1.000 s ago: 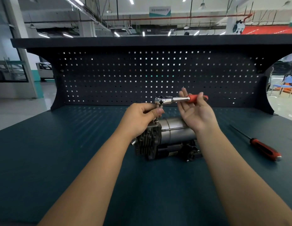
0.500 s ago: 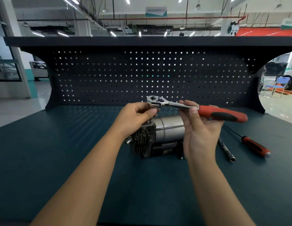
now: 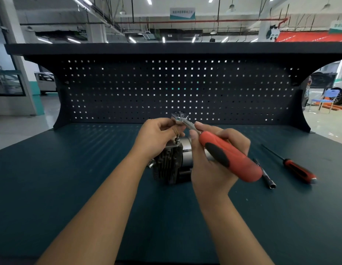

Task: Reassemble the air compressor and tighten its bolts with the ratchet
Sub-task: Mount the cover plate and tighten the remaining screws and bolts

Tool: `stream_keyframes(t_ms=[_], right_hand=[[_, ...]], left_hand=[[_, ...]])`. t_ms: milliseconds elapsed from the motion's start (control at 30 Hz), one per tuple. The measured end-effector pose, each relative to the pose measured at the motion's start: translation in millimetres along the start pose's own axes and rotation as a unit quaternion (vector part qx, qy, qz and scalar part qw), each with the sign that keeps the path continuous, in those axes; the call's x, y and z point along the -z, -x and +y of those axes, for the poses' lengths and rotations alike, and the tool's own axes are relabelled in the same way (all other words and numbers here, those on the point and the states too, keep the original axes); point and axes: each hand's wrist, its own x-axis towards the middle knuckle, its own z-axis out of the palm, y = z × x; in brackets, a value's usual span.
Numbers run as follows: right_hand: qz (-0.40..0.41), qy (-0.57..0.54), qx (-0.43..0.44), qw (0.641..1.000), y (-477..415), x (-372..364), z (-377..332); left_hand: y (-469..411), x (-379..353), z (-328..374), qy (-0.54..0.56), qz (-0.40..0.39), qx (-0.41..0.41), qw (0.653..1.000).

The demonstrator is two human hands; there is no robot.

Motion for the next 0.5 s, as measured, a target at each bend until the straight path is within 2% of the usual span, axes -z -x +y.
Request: stream_keyframes(t_ms=[67,200,267,333,400,433,500], right_hand=[[0.012,0.004,-0.04,0.999,-6,3,3],[0.088,-0.083,-0.201,0.972,-23,14,18],[0.124,-0.137,-0.336,0.924,-37,18,36],[0.146,-0.227,-0.485,0.832,-53,17,57],[0.147,-0.293,-0.585,0.742,-62,14,69],[0.138,-0.306,-0.606,0.721,-63,14,73],[0.114,-0.313,-0.606,0.722,-61,15,73]], left_hand=[[-2,0,-2,-0.006,-0.001,0.009,1.0],[-5,0,-4,-0.031,0.0,0.014,0.999],[-5,1,-3,-0.041,-0.009,0.012,0.999],[-6,2,-2,-0.053,-0.025,0.01,0.998],[-7,2,-1,-0.08,-0.033,0.001,0.996],[-7,2,-1,-0.089,-0.033,0.0,0.996],[-6,2,-2,-0.088,-0.033,0.0,0.996]])
